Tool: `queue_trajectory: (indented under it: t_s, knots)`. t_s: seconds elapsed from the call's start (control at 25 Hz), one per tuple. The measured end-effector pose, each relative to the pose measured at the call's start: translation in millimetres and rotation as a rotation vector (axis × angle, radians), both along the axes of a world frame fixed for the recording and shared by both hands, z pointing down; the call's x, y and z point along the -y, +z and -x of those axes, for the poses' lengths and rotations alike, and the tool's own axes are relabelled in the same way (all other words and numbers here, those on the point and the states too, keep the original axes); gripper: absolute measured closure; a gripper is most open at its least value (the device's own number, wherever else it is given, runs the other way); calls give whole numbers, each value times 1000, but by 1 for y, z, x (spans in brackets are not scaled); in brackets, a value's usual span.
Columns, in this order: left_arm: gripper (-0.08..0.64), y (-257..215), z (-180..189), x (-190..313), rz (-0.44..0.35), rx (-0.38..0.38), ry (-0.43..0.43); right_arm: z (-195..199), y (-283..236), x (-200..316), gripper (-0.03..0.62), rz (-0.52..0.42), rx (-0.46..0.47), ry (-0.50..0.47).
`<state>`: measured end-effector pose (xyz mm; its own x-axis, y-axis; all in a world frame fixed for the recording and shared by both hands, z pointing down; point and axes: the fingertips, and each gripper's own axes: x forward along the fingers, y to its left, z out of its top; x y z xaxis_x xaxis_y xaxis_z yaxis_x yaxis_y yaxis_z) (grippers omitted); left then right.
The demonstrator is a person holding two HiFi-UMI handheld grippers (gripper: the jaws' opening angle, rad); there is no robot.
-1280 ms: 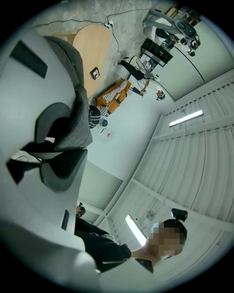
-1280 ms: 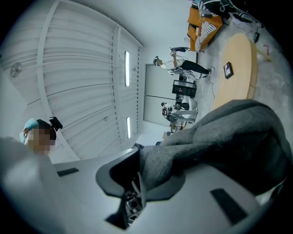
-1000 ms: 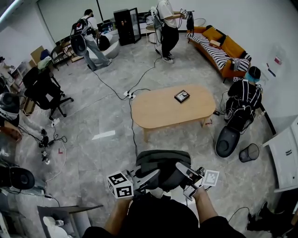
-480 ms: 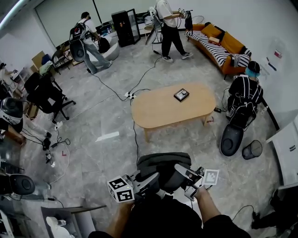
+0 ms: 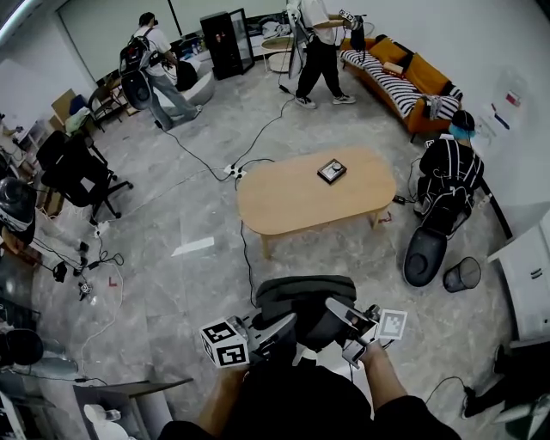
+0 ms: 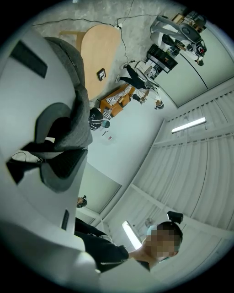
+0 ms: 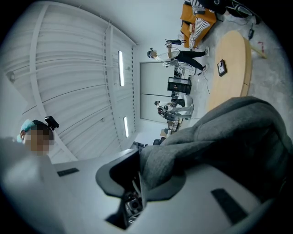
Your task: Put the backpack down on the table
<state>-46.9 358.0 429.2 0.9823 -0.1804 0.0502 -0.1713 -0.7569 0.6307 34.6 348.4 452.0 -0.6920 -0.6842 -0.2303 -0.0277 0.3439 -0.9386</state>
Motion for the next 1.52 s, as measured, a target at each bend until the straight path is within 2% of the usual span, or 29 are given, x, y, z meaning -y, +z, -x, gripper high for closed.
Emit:
queue_trajectory:
  t_s: [0.4, 1.0, 1.24, 1.52]
  knots:
    - [503, 2, 5, 48, -10, -9, 50, 4, 6, 46, 549, 30, 0, 41]
    - [503, 2, 40, 128, -25, -30, 89, 37, 6, 124, 549, 19, -37, 71]
    - [503, 1, 52, 146, -35, -38, 117, 49, 3, 144, 549, 13, -51, 91]
    - [503, 4, 49, 156, -31, -34, 138, 46, 7, 151, 549, 32, -41, 122]
